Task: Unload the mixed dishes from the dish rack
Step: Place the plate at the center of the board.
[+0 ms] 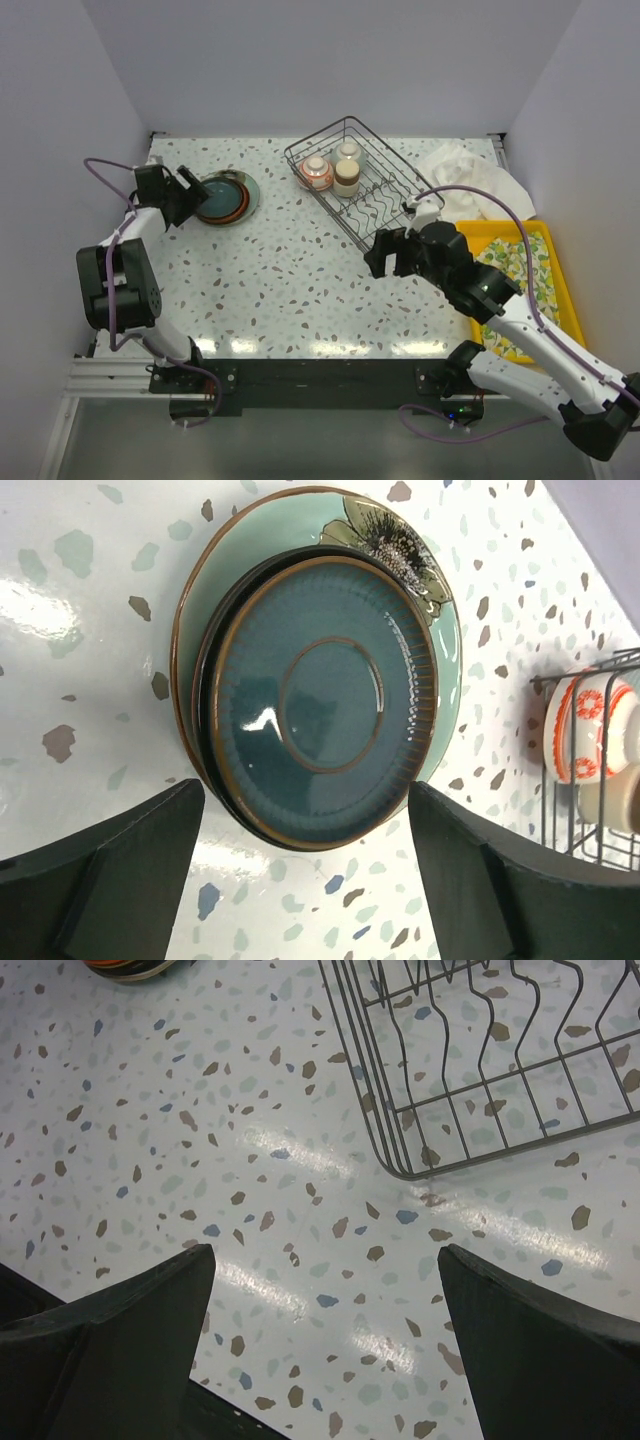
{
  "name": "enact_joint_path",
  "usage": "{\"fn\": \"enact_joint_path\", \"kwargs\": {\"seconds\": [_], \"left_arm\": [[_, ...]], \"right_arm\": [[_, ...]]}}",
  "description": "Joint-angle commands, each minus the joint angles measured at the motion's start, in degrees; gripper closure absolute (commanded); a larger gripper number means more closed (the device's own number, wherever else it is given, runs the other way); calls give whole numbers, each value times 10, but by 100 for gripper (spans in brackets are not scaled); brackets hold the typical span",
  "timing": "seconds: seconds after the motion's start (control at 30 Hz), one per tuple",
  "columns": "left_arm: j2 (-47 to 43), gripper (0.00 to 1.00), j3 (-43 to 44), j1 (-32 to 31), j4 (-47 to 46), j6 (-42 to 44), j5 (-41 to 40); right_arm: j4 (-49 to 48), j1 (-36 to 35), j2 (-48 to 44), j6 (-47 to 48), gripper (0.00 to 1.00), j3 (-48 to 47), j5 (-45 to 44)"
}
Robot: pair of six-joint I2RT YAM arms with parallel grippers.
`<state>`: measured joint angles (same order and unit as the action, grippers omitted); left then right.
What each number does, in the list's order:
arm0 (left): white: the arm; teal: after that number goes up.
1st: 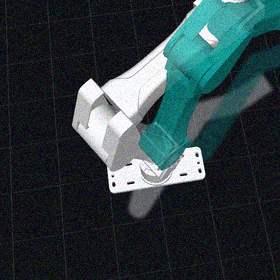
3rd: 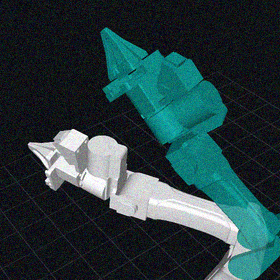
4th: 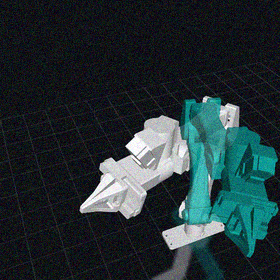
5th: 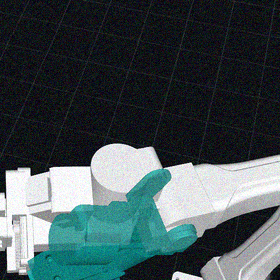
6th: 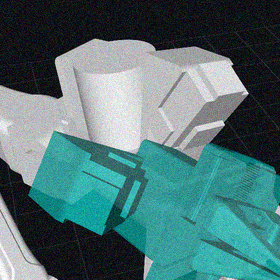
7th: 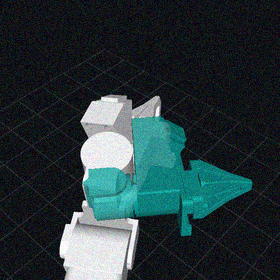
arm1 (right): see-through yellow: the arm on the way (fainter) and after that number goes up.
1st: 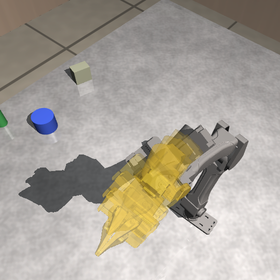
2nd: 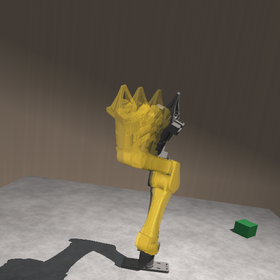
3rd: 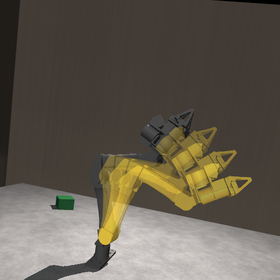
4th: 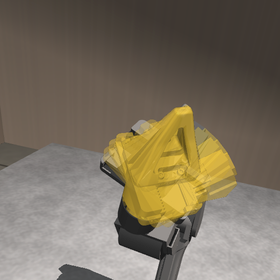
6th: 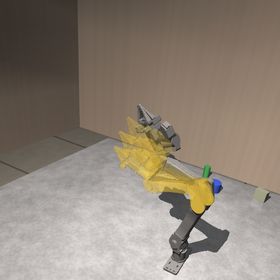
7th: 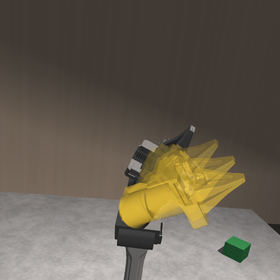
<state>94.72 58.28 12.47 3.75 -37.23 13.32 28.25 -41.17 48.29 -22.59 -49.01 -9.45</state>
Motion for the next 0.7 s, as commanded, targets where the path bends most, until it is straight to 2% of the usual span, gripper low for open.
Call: {"fn": "enact_joint_path", "kwargs": {"seconds": [0.0, 0.27, 0.53, 0.67], "left_arm": [[-26, 11, 39, 3, 62, 71, 9], [-103, 9, -6, -37, 76, 98, 19], [-256, 8, -94, -154, 88, 137, -12], [-325, 3, -128, -217, 104, 161, -42]], "right_arm": [[-18, 1, 4, 1, 2, -35, -6], [-17, 1, 43, 5, 2, -68, -22], [-56, 1, 119, -16, 2, -107, -46], [-71, 2, 165, -14, 2, -134, -91]]}}
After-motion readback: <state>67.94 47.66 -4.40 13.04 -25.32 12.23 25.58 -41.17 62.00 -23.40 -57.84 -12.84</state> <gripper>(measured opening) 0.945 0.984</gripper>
